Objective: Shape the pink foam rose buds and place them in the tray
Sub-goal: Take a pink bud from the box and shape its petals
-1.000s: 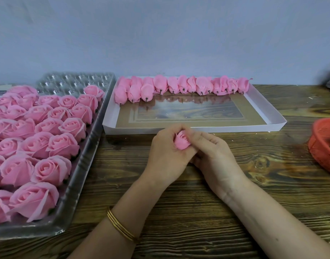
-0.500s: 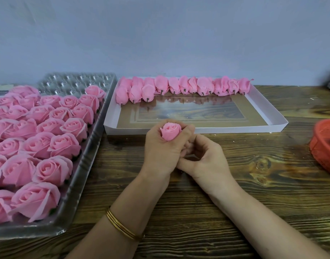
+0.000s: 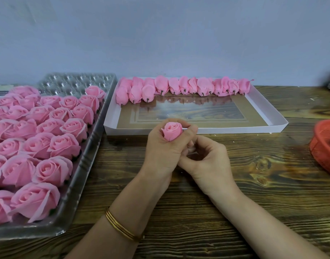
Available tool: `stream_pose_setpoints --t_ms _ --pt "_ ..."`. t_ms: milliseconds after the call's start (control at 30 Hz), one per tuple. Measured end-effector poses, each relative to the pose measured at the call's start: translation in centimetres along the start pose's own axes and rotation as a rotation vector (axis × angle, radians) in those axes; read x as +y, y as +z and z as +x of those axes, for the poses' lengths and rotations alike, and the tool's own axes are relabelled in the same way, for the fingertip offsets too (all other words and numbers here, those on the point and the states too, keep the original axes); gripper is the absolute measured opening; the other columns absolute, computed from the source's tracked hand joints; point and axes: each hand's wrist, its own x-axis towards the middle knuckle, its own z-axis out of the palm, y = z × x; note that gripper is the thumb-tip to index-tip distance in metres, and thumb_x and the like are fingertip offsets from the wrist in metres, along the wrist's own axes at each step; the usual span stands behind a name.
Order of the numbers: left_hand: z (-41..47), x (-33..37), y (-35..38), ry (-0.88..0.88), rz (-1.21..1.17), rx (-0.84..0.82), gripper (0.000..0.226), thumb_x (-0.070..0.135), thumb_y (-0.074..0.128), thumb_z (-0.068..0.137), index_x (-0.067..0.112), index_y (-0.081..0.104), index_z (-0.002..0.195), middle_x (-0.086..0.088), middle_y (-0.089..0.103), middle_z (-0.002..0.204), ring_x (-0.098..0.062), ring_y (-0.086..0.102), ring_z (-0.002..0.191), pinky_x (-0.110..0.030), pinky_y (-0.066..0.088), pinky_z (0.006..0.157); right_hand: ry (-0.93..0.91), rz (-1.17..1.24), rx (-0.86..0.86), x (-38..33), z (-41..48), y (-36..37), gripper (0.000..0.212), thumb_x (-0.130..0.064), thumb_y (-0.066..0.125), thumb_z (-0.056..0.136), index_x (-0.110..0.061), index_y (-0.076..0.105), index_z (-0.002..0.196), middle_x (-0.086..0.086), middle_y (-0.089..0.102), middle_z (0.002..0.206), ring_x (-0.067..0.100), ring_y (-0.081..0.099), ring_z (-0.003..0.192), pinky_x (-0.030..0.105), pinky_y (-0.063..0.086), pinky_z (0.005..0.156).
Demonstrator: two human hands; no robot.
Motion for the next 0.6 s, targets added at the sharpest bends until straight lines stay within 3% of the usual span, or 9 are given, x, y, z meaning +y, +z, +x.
stream_pose_setpoints --t_ms 300,433,600 --pt "0.1 -0.2 -0.1 -0.003 -0.016 -0.032 0.013 0.007 0.073 0.080 0.018 0.068 0.076 -0.002 0.058 0.057 -0.008 0.056 0.053 -0.018 0.049 0.052 0.028 0.079 -0.020 0.4 0.2 0.0 0.034 0.009 0.078 0.069 -0.016 0.057 0.064 -0.009 0.058 0.056 0.004 0.052 0.057 0.018 0.046 0.060" --pt "0.1 0.4 -0.3 -0.023 -0.006 -0.098 0.016 0.021 0.076 0.066 0.017 0.068 0.080 -0.003 0.058 0.058 -0.013 0.054 0.056 -0.023 0.052 0.059 0.042 0.094 -0.070 0.2 0.3 -0.4 0.017 0.007 0.076 0.074 -0.002 0.062 0.069 -0.002 0.057 0.061 0.009 0.051 0.063 0.025 0.045 0.065" --pt "0.1 1.0 -0.4 -0.049 -0.002 -0.152 0.025 0.022 0.073 0.065 0.011 0.065 0.086 -0.001 0.056 0.055 -0.011 0.053 0.052 -0.022 0.050 0.059 0.123 0.194 -0.180 0.3 0.5 -0.8 0.018 0.003 0.068 0.086 0.016 0.058 0.081 0.012 0.048 0.077 0.022 0.038 0.077 0.036 0.032 0.074"
